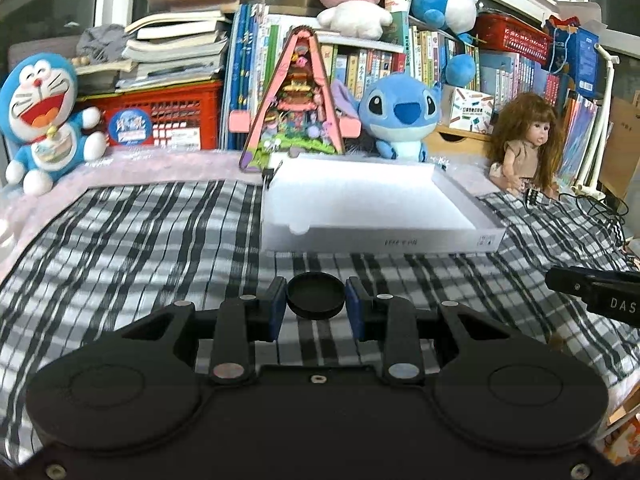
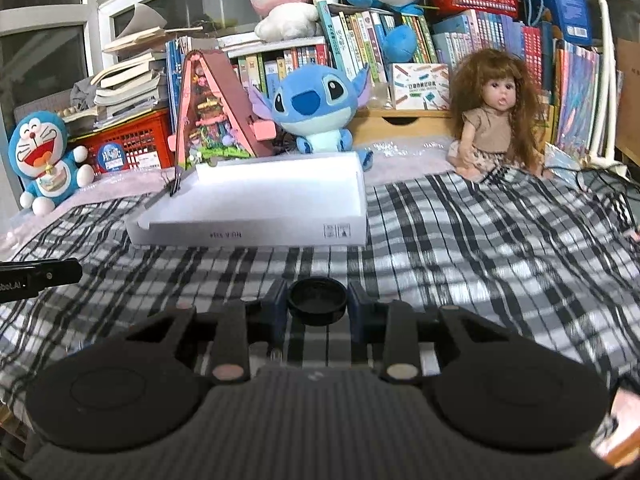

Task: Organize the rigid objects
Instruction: 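Carry both black lids up toward the white box tray with both tools, then lower both black lids into the white box and open both tools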

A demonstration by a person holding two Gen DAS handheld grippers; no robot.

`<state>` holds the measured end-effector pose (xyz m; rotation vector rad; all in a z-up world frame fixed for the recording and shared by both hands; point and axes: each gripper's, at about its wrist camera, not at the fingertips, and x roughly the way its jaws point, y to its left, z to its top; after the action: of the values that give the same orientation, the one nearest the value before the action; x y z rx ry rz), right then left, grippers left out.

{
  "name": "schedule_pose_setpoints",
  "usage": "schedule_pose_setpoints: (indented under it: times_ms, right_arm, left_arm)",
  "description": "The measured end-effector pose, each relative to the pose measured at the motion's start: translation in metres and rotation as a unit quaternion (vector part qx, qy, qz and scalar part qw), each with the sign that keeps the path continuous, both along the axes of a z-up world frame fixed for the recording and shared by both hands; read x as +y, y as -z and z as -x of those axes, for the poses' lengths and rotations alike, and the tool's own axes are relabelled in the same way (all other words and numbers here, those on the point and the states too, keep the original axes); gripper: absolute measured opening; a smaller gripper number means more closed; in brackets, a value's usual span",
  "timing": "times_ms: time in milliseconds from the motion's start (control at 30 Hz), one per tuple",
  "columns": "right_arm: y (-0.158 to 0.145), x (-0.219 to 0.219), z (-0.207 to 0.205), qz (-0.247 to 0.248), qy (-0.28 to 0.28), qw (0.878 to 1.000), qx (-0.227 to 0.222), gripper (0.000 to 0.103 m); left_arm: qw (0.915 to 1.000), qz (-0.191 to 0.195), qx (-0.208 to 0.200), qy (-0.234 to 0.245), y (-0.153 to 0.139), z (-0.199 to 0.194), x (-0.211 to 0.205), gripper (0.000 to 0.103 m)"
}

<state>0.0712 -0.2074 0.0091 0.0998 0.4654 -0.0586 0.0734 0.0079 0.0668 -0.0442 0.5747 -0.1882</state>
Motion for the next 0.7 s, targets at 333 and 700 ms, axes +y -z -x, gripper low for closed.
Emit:
schedule_pose_setpoints:
  times_ms: [333,700]
  right_arm:
    - [-0.031,-0.020,-0.058,-0.032,-0.016,0.999,0.026,0.037]
    - [-0.043,-0.030,-0.135,-0.077,-0.039,0.990,0.108,0.038]
  left_arm:
    - [0.9993,0.020,0.029,0.015,-0.028,-0.069,-0.013,0.030]
    - [0.9925,0.038,0.116,0.012,-0.025,-0.159,-0.030,0.030]
